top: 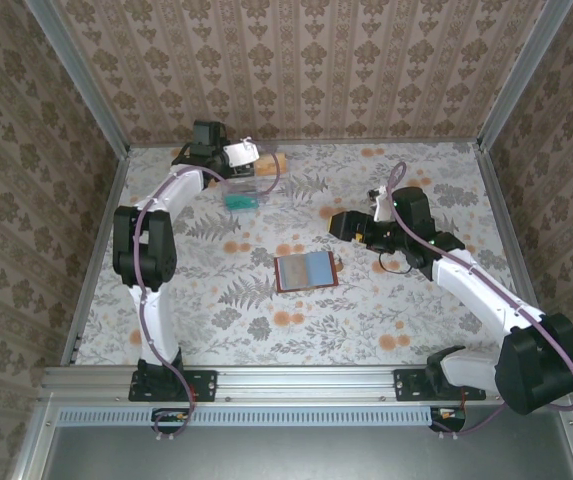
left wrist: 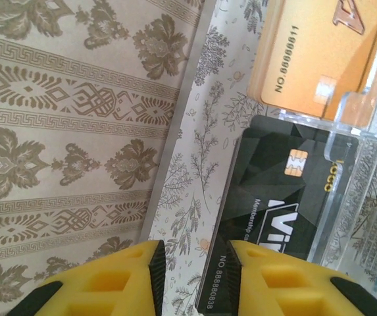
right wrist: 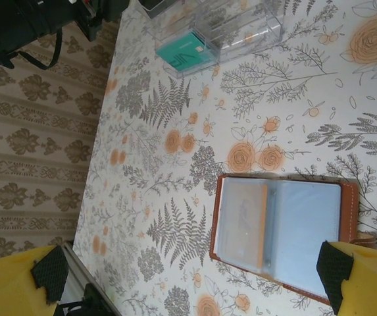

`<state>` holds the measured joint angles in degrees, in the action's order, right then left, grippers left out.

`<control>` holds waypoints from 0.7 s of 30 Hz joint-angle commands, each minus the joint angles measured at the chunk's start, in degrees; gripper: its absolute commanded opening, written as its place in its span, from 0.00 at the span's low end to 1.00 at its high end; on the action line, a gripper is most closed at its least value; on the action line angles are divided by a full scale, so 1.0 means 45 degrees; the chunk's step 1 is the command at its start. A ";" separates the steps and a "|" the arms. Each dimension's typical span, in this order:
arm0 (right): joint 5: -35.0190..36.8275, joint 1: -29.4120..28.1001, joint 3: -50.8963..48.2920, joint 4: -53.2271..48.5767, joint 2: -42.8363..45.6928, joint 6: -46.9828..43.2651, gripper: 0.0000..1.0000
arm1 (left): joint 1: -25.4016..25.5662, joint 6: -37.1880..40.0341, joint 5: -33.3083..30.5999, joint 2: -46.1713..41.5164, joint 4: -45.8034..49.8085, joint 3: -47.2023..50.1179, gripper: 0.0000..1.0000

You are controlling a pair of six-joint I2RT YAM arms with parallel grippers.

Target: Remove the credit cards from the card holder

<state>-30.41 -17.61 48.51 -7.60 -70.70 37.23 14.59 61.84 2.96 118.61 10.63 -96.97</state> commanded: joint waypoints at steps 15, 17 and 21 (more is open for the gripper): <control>0.0336 -0.0324 0.1273 -0.1078 -0.0359 -0.0891 1.00 | 0.0027 -0.8341 -0.0669 -0.4382 -0.2902 0.2464 1.00; 0.0436 -0.0498 0.1379 -0.1098 -0.0467 -0.0873 1.00 | -0.0075 -0.9608 -0.1153 -0.4918 -0.2823 0.2757 1.00; 0.0734 -0.0913 0.1553 -0.1086 -0.0644 -0.0872 1.00 | -0.0420 -1.2129 -0.2094 -0.5725 -0.1321 0.2698 1.00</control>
<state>-28.97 -20.51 53.52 -10.98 -72.95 34.39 14.22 19.11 -2.72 95.18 -0.08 -85.19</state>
